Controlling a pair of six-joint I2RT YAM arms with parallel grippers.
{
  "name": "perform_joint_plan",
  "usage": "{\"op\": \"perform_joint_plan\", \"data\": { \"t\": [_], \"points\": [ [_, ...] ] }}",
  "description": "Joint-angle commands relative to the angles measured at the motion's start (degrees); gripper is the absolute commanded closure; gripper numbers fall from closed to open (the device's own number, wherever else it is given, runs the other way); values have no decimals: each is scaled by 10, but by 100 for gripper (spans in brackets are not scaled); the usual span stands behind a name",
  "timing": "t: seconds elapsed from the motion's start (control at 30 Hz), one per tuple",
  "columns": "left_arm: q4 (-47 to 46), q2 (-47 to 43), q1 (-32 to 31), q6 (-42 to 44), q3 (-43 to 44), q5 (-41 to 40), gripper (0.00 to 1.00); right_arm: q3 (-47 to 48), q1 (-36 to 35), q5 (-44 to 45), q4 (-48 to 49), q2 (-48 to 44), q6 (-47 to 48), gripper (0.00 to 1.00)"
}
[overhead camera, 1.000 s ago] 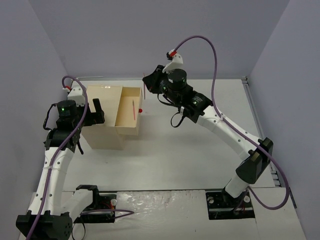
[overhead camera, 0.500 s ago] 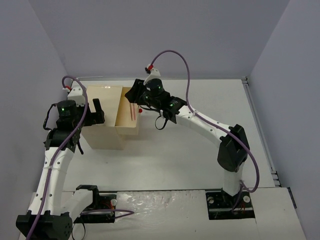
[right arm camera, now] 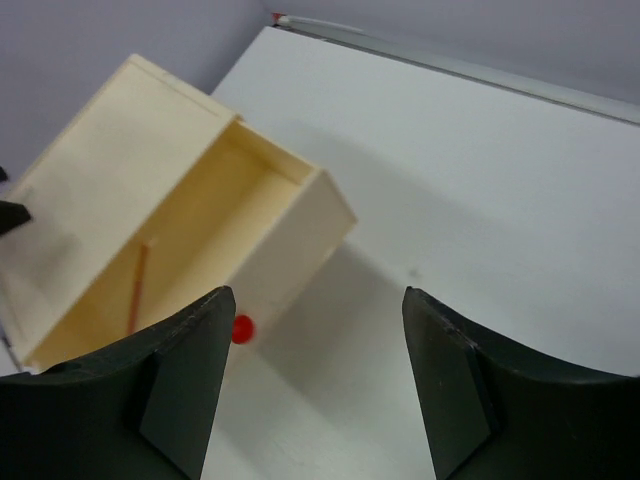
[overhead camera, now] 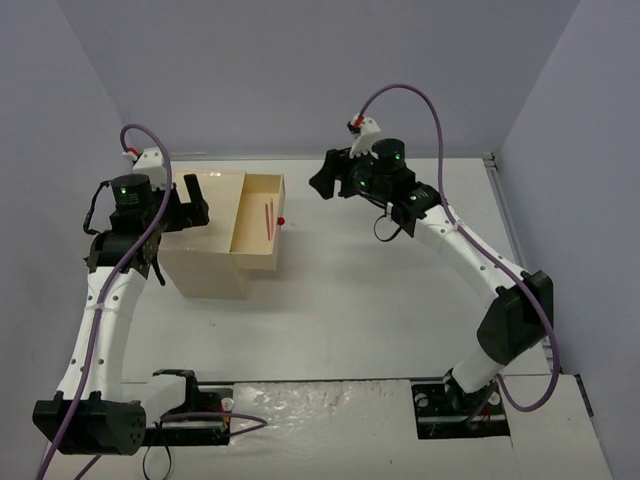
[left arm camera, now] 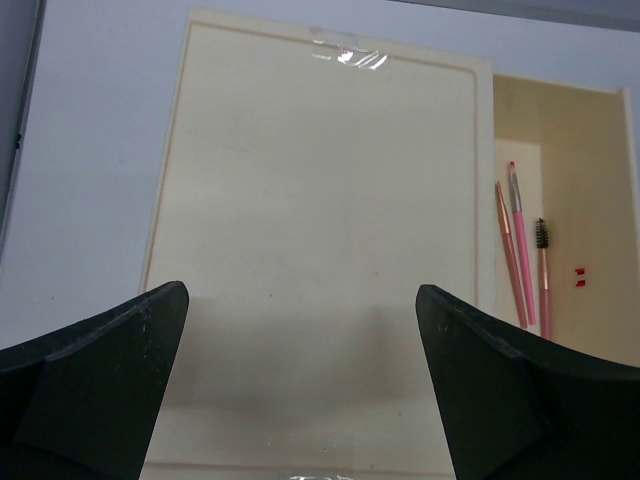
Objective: Organize the makeup
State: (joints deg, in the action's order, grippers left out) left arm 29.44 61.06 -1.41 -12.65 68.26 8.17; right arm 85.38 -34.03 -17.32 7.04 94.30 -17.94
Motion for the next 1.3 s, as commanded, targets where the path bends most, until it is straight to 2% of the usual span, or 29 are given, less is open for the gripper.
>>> {"op": "perform_joint_plan", "data": {
  "t": [0.0, 0.1, 0.3, 0.63, 1.27],
  "points": [
    [-15, 38, 9, -5, 88, 15, 3, -64, 46, -108, 23, -60, 134, 32],
    [-3, 69, 11, 4, 119, 17, 3, -84, 50, -161, 23, -58, 213, 16],
    [7, 106, 46, 18, 144, 38, 3, -76, 47, -236, 21, -13, 310, 1],
    [8, 145, 54, 31, 140, 82, 3, -21, 20, -321, 21, 74, 417, 0],
    [-3, 186, 61, -6, 111, 149, 3, 133, -35, -358, 21, 187, 396, 0]
  ]
}}
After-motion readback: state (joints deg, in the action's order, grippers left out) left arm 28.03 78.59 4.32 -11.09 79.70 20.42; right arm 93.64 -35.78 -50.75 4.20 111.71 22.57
